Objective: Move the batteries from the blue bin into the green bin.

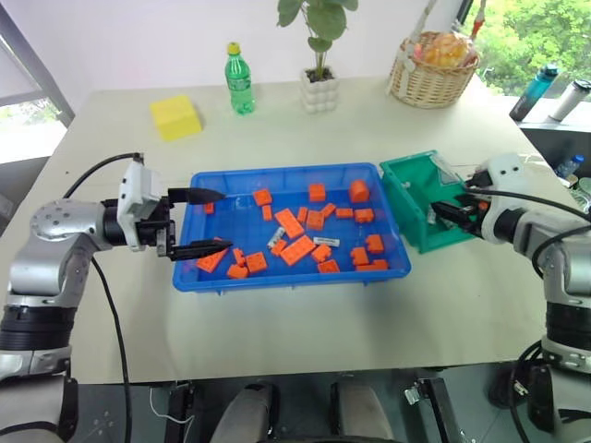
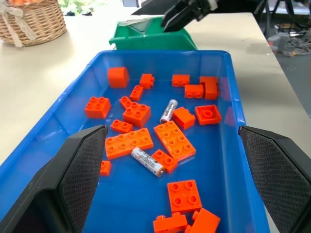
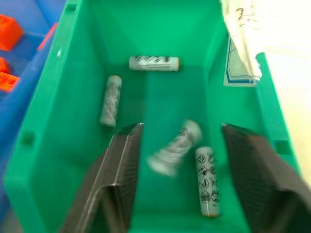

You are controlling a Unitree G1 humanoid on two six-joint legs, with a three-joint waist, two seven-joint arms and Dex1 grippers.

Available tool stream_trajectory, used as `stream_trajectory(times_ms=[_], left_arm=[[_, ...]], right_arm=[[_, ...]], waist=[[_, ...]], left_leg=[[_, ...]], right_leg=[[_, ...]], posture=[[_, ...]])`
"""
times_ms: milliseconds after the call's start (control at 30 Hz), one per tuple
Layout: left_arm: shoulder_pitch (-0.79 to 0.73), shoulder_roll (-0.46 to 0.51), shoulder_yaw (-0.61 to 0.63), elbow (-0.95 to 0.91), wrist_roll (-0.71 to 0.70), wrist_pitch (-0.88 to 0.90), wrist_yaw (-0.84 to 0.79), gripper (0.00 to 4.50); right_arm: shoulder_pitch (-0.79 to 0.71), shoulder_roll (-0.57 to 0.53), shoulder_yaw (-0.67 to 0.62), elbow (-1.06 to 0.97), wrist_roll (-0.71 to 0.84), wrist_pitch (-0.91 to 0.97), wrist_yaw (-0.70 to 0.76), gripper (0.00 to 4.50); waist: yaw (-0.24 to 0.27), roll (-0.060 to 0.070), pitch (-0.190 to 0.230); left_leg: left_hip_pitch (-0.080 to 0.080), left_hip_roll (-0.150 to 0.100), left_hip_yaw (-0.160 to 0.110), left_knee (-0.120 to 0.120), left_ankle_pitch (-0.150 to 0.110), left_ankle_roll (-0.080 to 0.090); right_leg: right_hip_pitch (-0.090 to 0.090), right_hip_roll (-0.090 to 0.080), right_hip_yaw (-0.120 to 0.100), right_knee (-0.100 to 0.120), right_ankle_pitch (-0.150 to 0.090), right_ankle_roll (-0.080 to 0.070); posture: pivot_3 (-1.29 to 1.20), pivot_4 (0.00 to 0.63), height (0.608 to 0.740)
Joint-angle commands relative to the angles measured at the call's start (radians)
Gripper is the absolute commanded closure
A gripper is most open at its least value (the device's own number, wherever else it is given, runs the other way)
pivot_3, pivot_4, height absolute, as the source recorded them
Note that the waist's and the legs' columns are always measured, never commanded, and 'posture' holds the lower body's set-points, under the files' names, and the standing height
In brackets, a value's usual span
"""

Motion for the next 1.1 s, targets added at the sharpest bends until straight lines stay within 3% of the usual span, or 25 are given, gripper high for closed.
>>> stream_trajectory(times_ms=[33,167,267,400,433,467,600,667,867,1100], left_arm=[[-0.007,0.02,0.031,-0.041,-0.021,0.012,0.001,0.0],[0.006,0.024,0.038,-0.047,-0.018,0.011,0.01,0.0],[0.024,0.023,0.045,-0.059,-0.019,0.016,0.019,0.0],[0.033,0.022,0.048,-0.077,-0.023,0.023,0.031,0.0],[0.035,0.023,0.05,-0.082,-0.025,0.027,0.033,0.0],[0.037,0.025,0.052,-0.086,-0.026,0.03,0.034,0.0],[0.041,0.033,0.054,-0.093,-0.025,0.034,0.032,0.0],[0.045,0.033,0.058,-0.106,-0.028,0.041,0.039,0.0],[0.089,0.036,0.083,-0.156,-0.038,0.056,0.075,0.0],[0.121,0.043,0.128,-0.201,-0.057,0.085,0.121,0.0]], right_arm=[[-0.137,-0.036,0.047,-0.025,0.066,-0.087,0.122,2.05],[-0.249,-0.003,0.154,-0.055,0.117,-0.108,0.222,2.05],[-0.343,0.087,0.272,-0.03,0.117,-0.156,0.258,2.05],[-0.465,0.181,0.454,0.133,0.003,-0.355,0.334,0.86],[-0.492,0.193,0.511,0.19,-0.038,-0.445,0.38,0.19],[-0.516,0.2,0.56,0.243,-0.074,-0.526,0.426,0.04],[-0.632,0.258,0.698,0.51,-0.184,-0.855,0.609,0.04],[-0.696,0.314,0.729,0.665,-0.232,-0.987,0.633,0.04],[-0.816,0.456,0.778,1.057,-0.383,-1.323,0.585,0.04],[-0.842,0.521,0.784,1.249,-0.496,-1.536,0.534,0.04]], waist=[[-0.001,0.0,0.0],[-0.003,0.0,0.0],[-0.003,0.0,0.0],[0.0,0.0,0.0],[0.001,0.0,0.0],[0.001,0.0,0.0],[-0.004,0.0,0.0],[-0.007,0.0,0.0],[-0.027,0.0,0.0],[-0.039,0.0,0.0]], left_leg=[[0.0,0.0,0.0,0.0,0.0,0.0],[0.0,0.004,0.003,-0.001,0.0,0.0],[-0.001,0.004,0.002,-0.001,0.0,0.0],[-0.002,0.004,0.002,0.0,0.0,0.0],[-0.003,0.004,0.001,0.0,0.0,0.0],[-0.003,0.003,0.0,0.001,0.0,0.0],[-0.005,0.001,-0.003,0.012,0.0,0.0],[-0.005,0.001,-0.003,0.012,0.0,0.0],[-0.005,0.001,-0.005,0.011,0.0,0.0],[-0.005,0.0,-0.007,0.011,0.0,0.0]], right_leg=[[0.0,0.0,0.0,0.0,0.0,0.0],[0.001,0.002,-0.001,-0.009,0.0,0.0],[0.002,0.003,-0.001,-0.01,0.0,0.0],[0.001,0.002,-0.001,-0.01,0.0,0.0],[0.001,0.002,-0.001,-0.01,0.0,0.0],[0.0,0.002,-0.002,-0.01,0.0,0.0],[0.0,0.002,-0.002,-0.009,0.0,0.0],[0.0,0.002,-0.002,-0.009,0.0,0.0],[-0.001,0.002,-0.003,-0.006,0.0,0.0],[-0.005,0.005,-0.003,0.003,0.0,0.0]], posture=[[0.0,0.15,0.737],[0.0,0.15,0.737],[0.0,0.15,0.737],[0.0,0.15,0.737],[0.0,0.15,0.737],[0.0,0.15,0.737],[0.0,0.15,0.737],[0.0,0.15,0.737],[0.0,0.15,0.737],[0.0,0.15,0.737]])
